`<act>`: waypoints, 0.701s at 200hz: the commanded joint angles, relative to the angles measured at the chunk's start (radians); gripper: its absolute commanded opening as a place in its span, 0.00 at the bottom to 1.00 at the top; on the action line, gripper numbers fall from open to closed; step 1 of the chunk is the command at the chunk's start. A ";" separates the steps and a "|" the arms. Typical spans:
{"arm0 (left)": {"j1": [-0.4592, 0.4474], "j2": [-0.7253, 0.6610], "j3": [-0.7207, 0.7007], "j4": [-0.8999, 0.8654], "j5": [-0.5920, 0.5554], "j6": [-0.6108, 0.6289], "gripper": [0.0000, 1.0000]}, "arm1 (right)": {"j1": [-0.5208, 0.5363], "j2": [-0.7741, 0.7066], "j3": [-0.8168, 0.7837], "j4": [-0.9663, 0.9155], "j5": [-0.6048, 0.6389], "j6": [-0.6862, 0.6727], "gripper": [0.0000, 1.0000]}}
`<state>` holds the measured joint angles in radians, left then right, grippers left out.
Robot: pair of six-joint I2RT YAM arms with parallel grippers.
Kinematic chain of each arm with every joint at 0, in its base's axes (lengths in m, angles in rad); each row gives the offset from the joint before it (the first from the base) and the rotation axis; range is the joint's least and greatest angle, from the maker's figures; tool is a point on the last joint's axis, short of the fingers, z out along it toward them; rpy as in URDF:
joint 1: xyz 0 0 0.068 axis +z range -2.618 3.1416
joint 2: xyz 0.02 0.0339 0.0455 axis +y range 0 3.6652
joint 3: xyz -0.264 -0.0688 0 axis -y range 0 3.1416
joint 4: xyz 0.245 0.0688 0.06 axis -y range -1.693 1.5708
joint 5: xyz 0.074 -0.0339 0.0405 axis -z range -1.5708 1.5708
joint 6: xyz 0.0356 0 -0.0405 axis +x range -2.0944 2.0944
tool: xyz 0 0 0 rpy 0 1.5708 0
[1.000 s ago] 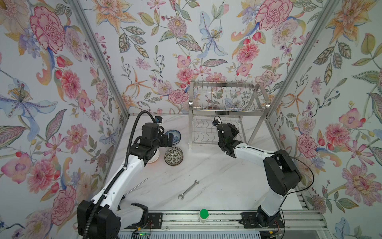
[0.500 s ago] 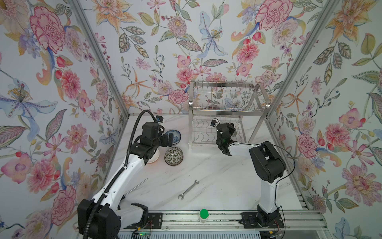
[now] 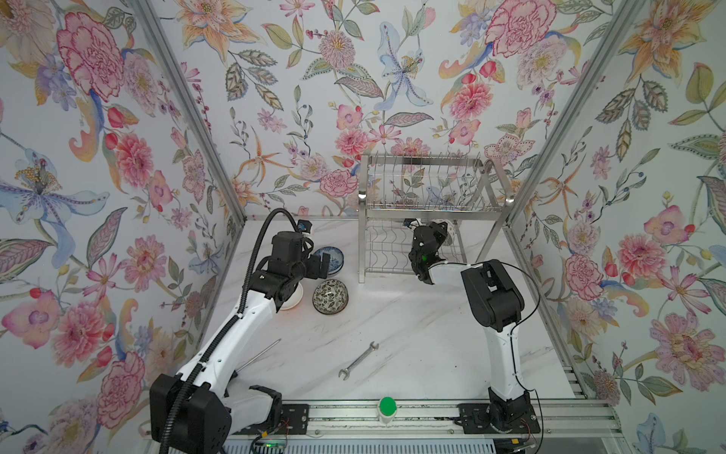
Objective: Load bowls into a dish rack
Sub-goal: Place the bowl in the dish rack.
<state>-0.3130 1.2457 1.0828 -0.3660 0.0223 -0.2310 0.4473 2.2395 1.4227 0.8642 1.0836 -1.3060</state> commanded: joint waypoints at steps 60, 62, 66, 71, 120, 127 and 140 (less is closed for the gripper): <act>0.008 0.017 0.029 -0.012 0.015 0.024 0.99 | -0.035 0.104 0.162 0.094 0.112 -0.057 0.00; 0.009 0.017 0.029 -0.011 0.016 0.025 0.99 | -0.036 0.105 0.165 0.094 0.113 -0.058 0.00; 0.009 0.018 0.029 -0.012 0.015 0.025 0.99 | -0.037 0.110 0.170 0.096 0.114 -0.061 0.00; 0.009 0.018 0.029 -0.012 0.016 0.026 0.99 | -0.040 0.114 0.174 0.097 0.116 -0.064 0.00; 0.009 0.031 0.026 -0.003 0.029 0.027 0.99 | -0.054 0.164 0.221 0.100 0.136 -0.075 0.00; 0.008 0.031 0.026 -0.004 0.030 0.027 0.99 | -0.057 0.170 0.227 0.099 0.136 -0.076 0.00; 0.009 0.031 0.025 -0.001 0.032 0.028 0.99 | -0.060 0.185 0.242 0.100 0.143 -0.078 0.00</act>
<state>-0.3122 1.2701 1.0828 -0.3656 0.0307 -0.2218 0.3962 2.4023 1.6176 0.9150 1.1976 -1.3743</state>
